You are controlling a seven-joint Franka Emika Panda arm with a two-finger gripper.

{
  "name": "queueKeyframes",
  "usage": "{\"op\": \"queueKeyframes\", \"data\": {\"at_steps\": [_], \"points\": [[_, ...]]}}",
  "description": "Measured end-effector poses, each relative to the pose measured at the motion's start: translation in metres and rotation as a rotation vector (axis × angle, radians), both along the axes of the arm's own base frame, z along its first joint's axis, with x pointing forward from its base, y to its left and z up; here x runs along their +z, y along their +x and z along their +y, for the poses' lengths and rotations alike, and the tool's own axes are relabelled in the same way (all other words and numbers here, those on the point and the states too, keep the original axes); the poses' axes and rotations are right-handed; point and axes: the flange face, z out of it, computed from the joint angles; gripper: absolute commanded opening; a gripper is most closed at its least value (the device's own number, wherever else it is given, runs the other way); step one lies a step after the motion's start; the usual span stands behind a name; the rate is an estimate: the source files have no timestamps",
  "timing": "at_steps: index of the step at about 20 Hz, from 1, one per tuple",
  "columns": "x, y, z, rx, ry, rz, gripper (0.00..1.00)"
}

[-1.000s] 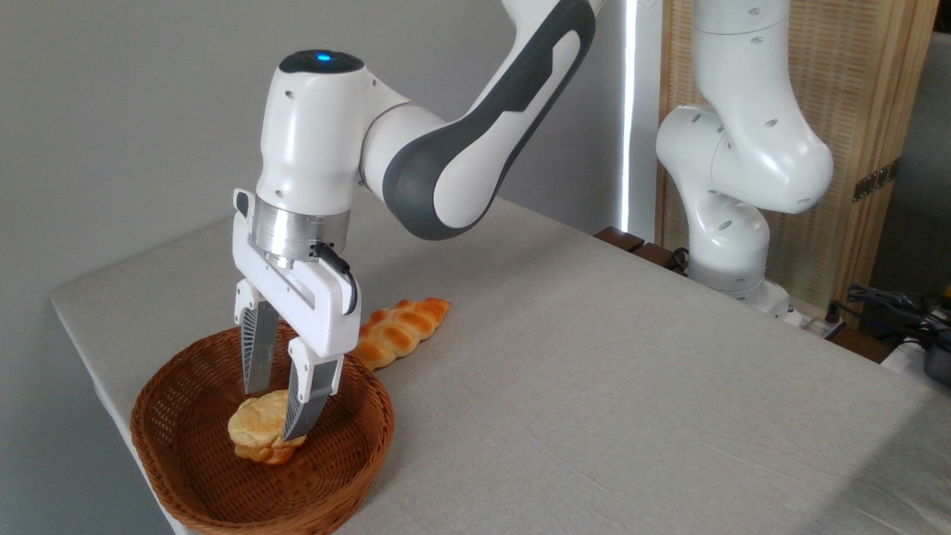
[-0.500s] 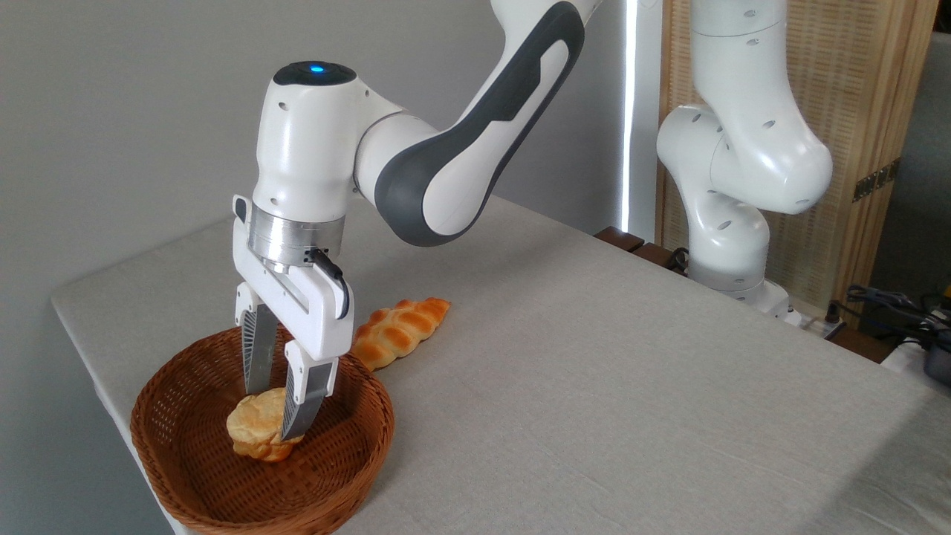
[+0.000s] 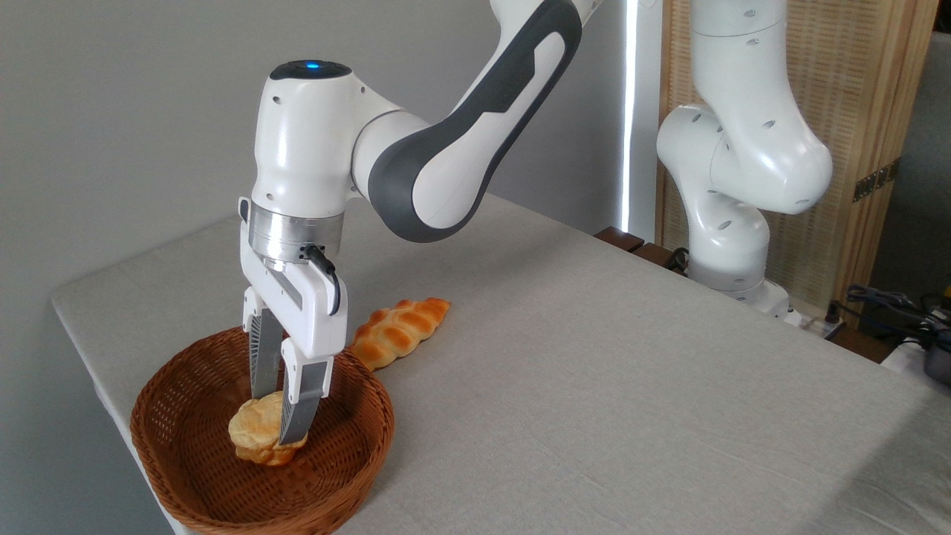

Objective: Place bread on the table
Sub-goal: 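Close the gripper on the round bun inside the basket, then lift the bun out of the basket and carry it beside the braided roll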

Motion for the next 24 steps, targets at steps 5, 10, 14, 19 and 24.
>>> {"op": "queueKeyframes", "data": {"at_steps": [5, 10, 14, 19, 24], "points": [[0.000, 0.000, 0.000, 0.000, 0.000, 0.000, 0.55], [0.000, 0.000, 0.000, 0.000, 0.000, 0.000, 0.55], [0.008, 0.001, 0.006, 0.016, -0.004, -0.014, 0.56], [0.039, -0.002, 0.012, 0.094, -0.039, -0.057, 0.57], [0.078, -0.026, 0.022, 0.111, -0.023, 0.006, 0.60]]}}
